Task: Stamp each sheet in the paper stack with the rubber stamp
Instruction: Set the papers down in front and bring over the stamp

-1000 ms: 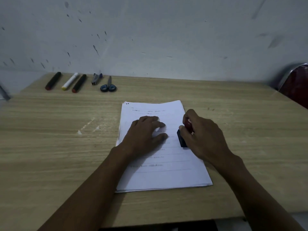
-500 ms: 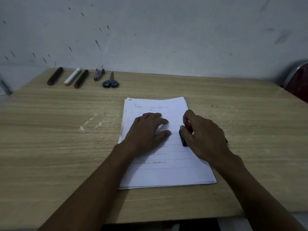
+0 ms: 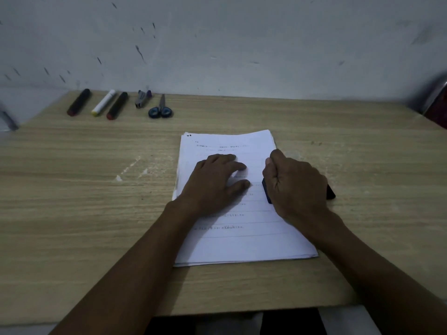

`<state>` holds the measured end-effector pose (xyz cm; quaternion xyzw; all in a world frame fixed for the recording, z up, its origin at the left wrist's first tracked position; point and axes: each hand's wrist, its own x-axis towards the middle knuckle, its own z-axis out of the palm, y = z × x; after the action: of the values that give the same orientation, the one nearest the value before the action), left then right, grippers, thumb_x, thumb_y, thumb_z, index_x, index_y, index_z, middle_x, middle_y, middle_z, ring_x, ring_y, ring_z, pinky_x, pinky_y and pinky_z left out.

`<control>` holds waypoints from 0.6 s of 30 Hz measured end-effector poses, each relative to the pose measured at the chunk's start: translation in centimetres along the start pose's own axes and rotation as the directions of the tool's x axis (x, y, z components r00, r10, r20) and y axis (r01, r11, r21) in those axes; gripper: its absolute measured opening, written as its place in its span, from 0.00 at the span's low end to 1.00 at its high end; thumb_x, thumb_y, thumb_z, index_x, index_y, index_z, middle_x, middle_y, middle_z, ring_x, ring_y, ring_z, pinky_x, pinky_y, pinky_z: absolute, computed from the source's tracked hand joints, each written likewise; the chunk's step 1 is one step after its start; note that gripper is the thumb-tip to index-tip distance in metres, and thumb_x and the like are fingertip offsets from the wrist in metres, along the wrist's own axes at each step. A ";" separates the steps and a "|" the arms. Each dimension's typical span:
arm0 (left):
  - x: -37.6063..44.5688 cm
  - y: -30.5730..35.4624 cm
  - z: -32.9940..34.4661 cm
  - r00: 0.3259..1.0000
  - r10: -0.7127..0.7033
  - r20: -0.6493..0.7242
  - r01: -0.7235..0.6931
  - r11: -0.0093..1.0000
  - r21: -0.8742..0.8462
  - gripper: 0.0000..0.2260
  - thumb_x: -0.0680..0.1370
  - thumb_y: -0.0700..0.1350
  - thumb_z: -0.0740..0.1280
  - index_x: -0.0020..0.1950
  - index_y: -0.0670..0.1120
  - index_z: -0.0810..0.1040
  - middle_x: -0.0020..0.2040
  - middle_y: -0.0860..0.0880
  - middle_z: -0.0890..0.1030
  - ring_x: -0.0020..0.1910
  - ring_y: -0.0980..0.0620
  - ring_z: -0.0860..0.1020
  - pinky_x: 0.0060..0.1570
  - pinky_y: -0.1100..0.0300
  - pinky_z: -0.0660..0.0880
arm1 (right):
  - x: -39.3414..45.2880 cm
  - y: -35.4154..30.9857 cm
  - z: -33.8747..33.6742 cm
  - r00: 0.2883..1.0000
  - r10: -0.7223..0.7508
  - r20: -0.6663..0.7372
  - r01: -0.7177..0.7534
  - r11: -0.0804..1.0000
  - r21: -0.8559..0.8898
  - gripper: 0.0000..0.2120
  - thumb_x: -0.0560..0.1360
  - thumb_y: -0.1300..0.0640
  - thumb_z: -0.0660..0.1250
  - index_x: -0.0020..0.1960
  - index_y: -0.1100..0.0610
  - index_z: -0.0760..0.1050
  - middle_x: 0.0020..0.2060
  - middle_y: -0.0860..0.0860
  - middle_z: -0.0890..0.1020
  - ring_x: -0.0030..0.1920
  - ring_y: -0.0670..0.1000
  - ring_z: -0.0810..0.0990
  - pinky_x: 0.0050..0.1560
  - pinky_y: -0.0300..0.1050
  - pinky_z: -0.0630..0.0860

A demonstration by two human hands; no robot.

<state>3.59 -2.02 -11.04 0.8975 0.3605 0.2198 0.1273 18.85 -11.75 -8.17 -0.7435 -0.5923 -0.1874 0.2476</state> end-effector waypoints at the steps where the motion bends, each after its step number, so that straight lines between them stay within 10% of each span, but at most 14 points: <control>1: 0.0 0.0 0.0 1.000 -0.002 0.000 0.002 1.000 0.000 0.24 0.73 0.63 0.57 0.65 0.56 0.74 0.70 0.53 0.71 0.71 0.52 0.66 0.67 0.52 0.62 | 0.0 0.1 0.0 1.000 -0.005 0.006 0.005 1.000 -0.005 0.16 0.79 0.46 0.43 0.39 0.53 0.61 0.25 0.51 0.72 0.26 0.57 0.70 0.28 0.43 0.59; 18: 0.0 -0.2 0.2 1.000 0.001 -0.010 -0.001 1.000 -0.025 0.24 0.73 0.64 0.57 0.65 0.56 0.74 0.71 0.53 0.70 0.71 0.52 0.65 0.68 0.51 0.62 | -0.1 0.4 0.2 1.000 -0.015 0.009 0.015 1.000 0.004 0.17 0.80 0.44 0.45 0.41 0.53 0.63 0.26 0.49 0.72 0.26 0.55 0.72 0.28 0.45 0.68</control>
<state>3.60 -1.87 -11.34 0.8950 0.3579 0.2286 0.1366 19.25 -11.83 -8.47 -0.7393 -0.5994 -0.1849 0.2448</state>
